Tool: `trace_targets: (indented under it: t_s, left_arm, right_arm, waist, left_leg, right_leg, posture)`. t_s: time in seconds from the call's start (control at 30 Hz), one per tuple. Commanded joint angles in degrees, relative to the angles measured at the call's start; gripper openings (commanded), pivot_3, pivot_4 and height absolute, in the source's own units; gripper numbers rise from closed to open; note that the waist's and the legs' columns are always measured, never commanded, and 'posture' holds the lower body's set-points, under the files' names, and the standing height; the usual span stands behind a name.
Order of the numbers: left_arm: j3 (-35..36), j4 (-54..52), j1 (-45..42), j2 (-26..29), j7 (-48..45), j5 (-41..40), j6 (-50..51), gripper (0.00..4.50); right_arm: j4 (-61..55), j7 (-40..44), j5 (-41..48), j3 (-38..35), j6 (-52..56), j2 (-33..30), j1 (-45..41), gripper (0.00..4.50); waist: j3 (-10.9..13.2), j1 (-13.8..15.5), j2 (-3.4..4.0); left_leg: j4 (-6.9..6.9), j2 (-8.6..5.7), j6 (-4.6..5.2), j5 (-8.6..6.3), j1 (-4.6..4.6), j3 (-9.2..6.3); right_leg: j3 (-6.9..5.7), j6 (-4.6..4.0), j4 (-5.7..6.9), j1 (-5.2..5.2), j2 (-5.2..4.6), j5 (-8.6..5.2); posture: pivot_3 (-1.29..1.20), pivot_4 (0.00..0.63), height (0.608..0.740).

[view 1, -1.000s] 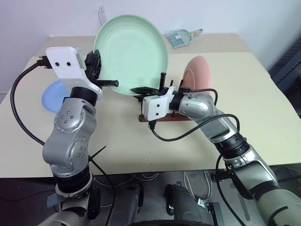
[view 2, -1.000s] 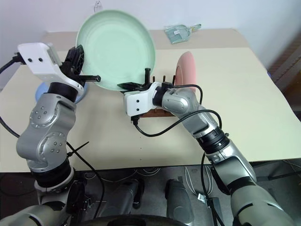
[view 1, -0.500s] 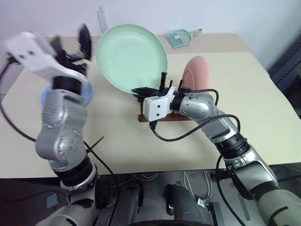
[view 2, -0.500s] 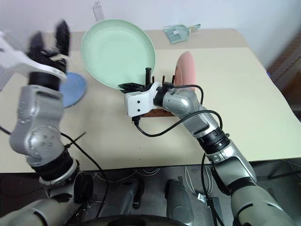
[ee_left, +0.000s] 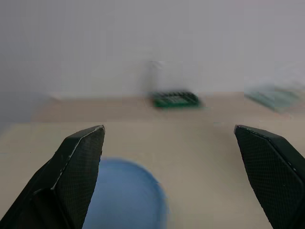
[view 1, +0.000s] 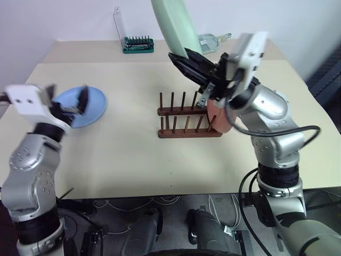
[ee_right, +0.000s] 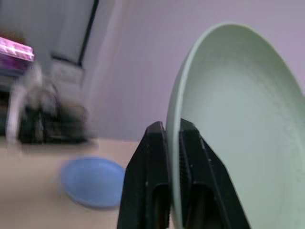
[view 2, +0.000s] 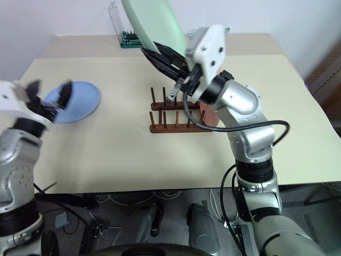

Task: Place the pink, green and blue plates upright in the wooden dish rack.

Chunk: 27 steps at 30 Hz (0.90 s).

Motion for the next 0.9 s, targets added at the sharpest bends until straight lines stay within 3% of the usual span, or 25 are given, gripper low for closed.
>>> trace_targets:
  t_s: [0.03,0.3,0.6,0.9]
  left_arm:
    - [-3.4,-5.3,3.2,2.5,-8.4,-5.8,0.5,4.47]
    - [-9.9,-8.4,8.5,5.7,-17.0,-9.4,0.6,4.47]
    - [-11.8,-9.1,9.1,6.4,-17.9,-10.3,0.5,4.47]
    - [-12.1,-9.9,9.5,6.0,-16.6,-10.8,0.6,4.47]
  right_arm:
    - [-6.3,-7.6,14.6,-5.2,10.1,2.1,1.8,0.00]
    - [-7.1,-25.3,31.4,-10.7,17.3,5.9,5.0,0.00]
    - [-2.8,-32.5,39.7,-11.5,18.9,4.5,5.3,0.00]
    - [2.0,-36.4,42.1,-11.7,18.4,4.0,5.0,0.00]
  waist:
    - [0.0,-0.1,0.03]
    - [0.1,-0.4,0.32]
    - [0.1,-0.4,0.34]
    - [0.1,-0.4,0.35]
  left_leg:
    - [-0.02,0.04,0.00,0.00,0.00,0.02]
    - [-0.11,0.41,-0.06,-0.03,0.01,0.15]
    - [-0.16,0.52,-0.04,-0.02,0.00,0.17]
    - [-0.20,0.54,0.02,0.01,-0.05,0.18]
  right_leg:
    - [0.03,-0.03,0.01,-0.01,0.00,-0.02]
    - [0.08,-0.44,-0.03,-0.14,0.17,-0.03]
    - [0.07,-0.53,-0.39,-0.04,0.28,0.03]
    - [0.04,-0.58,-0.54,-0.02,0.29,0.07]
  posture:
    - [0.00,0.150,0.740]
    - [0.00,0.150,0.740]
    - [0.00,0.150,0.740]
    - [0.00,0.150,0.740]
